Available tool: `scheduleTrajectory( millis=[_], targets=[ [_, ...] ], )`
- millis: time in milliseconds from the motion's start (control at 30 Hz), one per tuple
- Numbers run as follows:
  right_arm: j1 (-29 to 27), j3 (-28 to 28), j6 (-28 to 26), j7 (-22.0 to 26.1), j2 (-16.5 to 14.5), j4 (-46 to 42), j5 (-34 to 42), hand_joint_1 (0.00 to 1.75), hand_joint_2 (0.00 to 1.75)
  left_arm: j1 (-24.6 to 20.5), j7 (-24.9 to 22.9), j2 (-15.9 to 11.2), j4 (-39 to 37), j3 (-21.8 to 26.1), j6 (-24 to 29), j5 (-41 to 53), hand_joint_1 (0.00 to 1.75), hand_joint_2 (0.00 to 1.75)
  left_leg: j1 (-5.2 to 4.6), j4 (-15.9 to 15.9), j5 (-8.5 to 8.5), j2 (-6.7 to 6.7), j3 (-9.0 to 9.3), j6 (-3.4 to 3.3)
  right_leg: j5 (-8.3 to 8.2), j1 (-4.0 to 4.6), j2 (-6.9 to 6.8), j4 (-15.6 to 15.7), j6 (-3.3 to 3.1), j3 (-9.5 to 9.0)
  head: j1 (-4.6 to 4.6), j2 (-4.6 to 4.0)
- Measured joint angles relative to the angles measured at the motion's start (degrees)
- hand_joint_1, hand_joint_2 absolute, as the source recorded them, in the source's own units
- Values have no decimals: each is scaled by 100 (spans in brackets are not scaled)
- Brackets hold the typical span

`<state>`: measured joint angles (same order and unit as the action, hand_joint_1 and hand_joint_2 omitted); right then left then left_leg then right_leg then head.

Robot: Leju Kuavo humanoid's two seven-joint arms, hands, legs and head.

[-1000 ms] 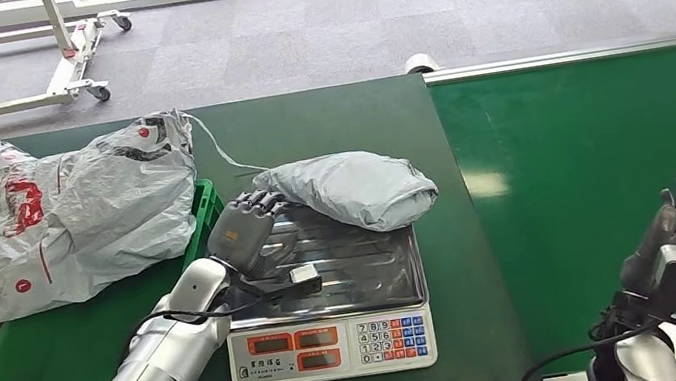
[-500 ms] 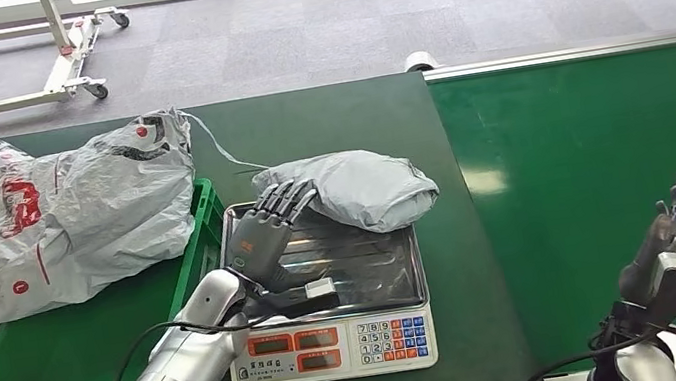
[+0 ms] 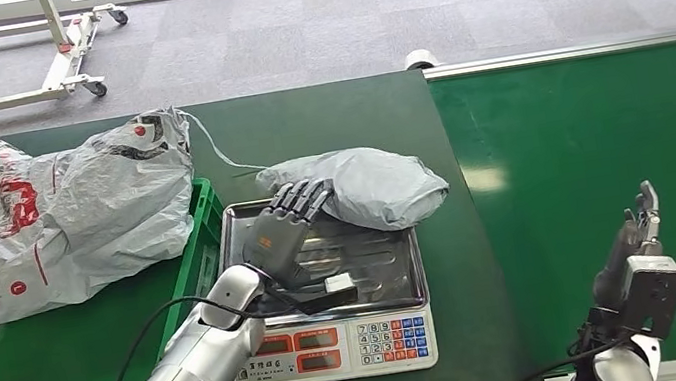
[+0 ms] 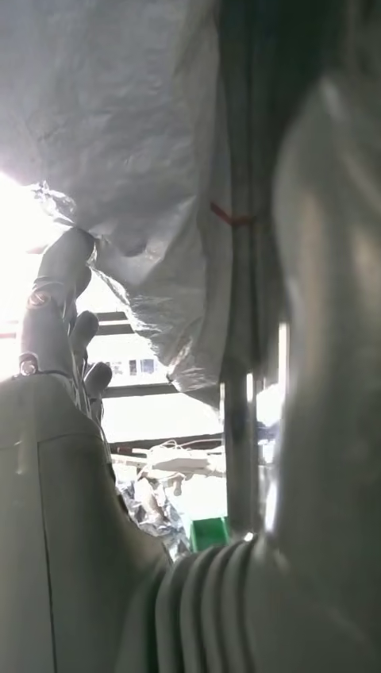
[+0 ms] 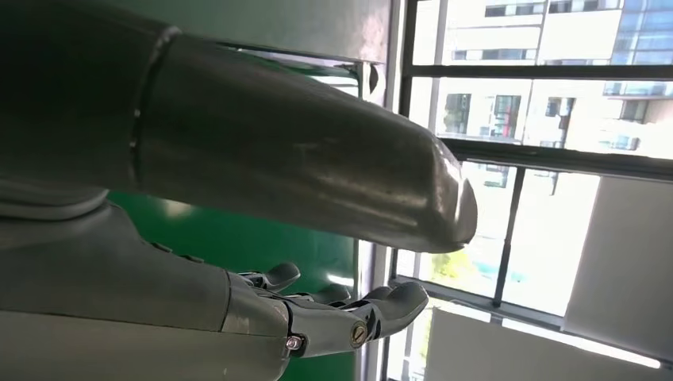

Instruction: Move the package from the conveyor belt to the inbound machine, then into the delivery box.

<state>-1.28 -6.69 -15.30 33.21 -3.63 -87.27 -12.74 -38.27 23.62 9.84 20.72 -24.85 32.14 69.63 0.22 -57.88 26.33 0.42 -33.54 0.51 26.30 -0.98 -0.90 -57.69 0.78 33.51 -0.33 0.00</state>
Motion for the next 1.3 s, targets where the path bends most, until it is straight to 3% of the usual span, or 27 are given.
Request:
scheduleTrajectory(
  millis=[33, 433, 833, 1200, 1267, 1300],
  targets=[
    [8, 28, 7, -2, -3, 49, -1, 0, 0, -33, -40, -4, -16, 0, 54, -24, 0, 0, 0, 0, 0, 0, 0, 0, 0, 0, 0, 0, 0, 0, 0, 0],
    [228, 296, 74, -2, -28, 487, 19, 0, 0, -335, -135, -146, -61, 69, 639, -280, 0, 0, 1, 0, -1, -1, -3, 1, 0, 1, -2, -2, 0, 1, -1, 0],
    [452, 574, 190, 94, -27, 996, 94, 0, 0, -384, -111, -189, -146, 101, 260, -191, 0, 0, 1, 0, -1, -1, -4, 1, 0, 1, -2, -2, 0, 4, -1, 0],
    [539, 793, 224, 126, -91, 1474, 261, 0, 0, -389, -226, -49, -263, 74, 93, 78, 0, 0, 0, 0, -1, -1, -6, 1, 0, 0, -2, -2, 0, 7, -1, 0],
    [535, 801, 223, 125, -117, 1543, 293, 0, 0, -404, -237, -41, -265, 72, 91, 111, 0, 87, 0, 0, -1, -1, -6, 1, 0, 1, -1, -2, 0, 8, -1, 0],
    [535, 802, 225, 125, -127, 1588, 308, 0, 0, -420, -239, -32, -266, 70, 89, 125, 0, 87, 0, 0, -1, -1, -6, 1, 0, 1, -1, -2, 0, 8, -1, 0]
  ],
)
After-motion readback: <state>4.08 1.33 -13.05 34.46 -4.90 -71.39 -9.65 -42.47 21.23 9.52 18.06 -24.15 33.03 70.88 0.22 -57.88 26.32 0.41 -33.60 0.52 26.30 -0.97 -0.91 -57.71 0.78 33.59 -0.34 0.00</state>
